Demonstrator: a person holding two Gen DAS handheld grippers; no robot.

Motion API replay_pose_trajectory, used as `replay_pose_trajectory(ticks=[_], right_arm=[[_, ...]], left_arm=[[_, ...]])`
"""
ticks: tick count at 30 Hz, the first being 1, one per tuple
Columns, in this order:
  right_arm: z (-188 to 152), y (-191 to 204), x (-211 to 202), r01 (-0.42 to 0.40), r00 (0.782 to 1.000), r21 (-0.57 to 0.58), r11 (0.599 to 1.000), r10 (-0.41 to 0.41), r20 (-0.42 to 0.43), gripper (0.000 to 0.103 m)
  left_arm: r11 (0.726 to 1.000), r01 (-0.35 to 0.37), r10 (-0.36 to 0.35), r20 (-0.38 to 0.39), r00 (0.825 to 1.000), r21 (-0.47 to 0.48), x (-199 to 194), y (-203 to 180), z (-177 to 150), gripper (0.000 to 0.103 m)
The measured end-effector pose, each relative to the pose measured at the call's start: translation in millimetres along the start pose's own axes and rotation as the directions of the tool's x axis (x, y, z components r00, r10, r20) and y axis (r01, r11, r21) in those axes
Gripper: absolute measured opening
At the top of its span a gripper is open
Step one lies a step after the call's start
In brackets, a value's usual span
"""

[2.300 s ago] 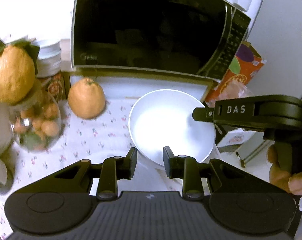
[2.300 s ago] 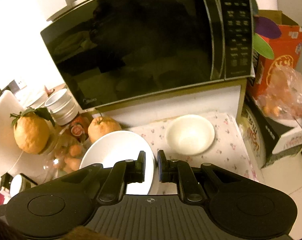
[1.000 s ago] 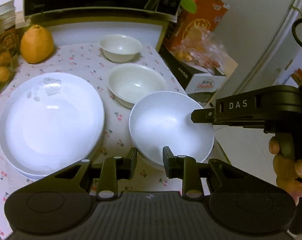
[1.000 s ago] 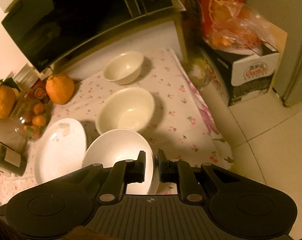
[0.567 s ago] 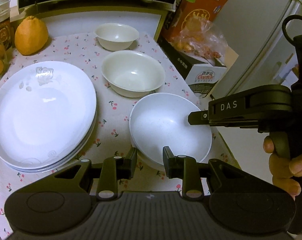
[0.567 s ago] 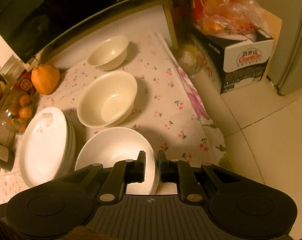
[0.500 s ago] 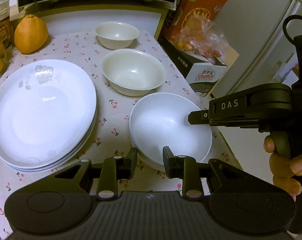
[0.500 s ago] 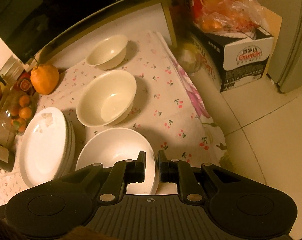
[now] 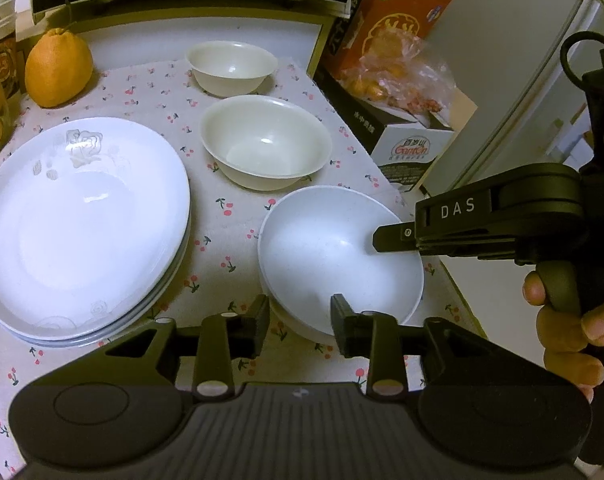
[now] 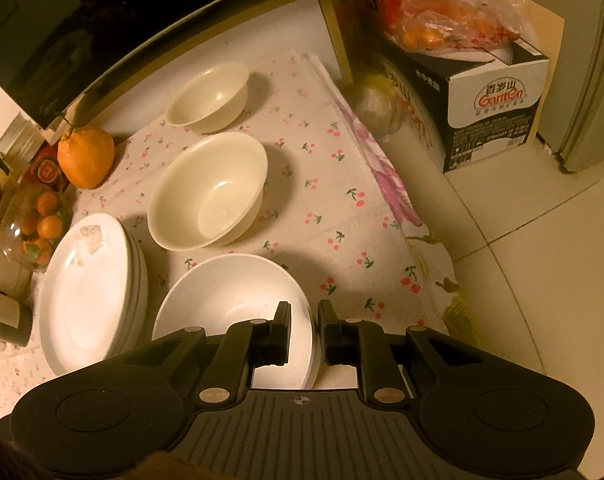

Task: Organize plates and bowls
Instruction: 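Lower the white bowl onto the cloth and open both tools, then move both tools to the rim of the cream bowl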

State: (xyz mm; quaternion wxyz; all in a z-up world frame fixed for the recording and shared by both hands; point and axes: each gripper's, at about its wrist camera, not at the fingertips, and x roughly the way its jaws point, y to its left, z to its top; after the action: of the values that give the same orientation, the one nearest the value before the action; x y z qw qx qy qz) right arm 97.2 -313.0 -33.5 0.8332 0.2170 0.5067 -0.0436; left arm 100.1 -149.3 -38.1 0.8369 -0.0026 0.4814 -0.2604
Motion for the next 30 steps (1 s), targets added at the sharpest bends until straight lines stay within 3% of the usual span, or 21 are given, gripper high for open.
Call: replay_pose_trajectory(ticks=[2, 7, 9, 14, 21, 30], right_arm=[[1, -2, -1, -0.007, 1.0, 0.016, 1.0, 0.007, -0.003, 0.03], [4, -5, -6, -0.024, 1.0, 0.032, 0.999, 0.024, 0.019, 0.061], [5, -6, -8, -0.033, 0.999, 0.043, 0.999, 0.031, 0.031, 0.069], [8, -11, -10, -0.061, 0.997, 0.083, 0.995, 0.057, 0.048, 0.078], [10, -16, -14, -0.11, 0.991, 0.124, 0.986, 0.098, 0.096, 0.089], [17, -27, -9, -0.271, 0.955, 0.178, 0.946, 0.241, 0.175, 0.093]], left_arm=[[1.0, 0.001, -0.001, 0.007, 1.0, 0.009, -2, 0, 0, 0.048], [0.999, -0.019, 0.018, 0.037, 0.999, 0.032, -9, 0, 2, 0.069], [0.999, -0.028, 0.026, 0.05, 0.998, 0.038, -11, 0, 2, 0.074], [0.997, -0.058, 0.053, 0.079, 0.995, 0.06, -18, -1, 6, 0.095], [0.993, -0.087, 0.079, 0.101, 0.992, 0.079, -24, 3, 16, 0.102], [0.983, -0.101, 0.078, 0.153, 0.985, 0.152, -21, 18, 49, 0.102]])
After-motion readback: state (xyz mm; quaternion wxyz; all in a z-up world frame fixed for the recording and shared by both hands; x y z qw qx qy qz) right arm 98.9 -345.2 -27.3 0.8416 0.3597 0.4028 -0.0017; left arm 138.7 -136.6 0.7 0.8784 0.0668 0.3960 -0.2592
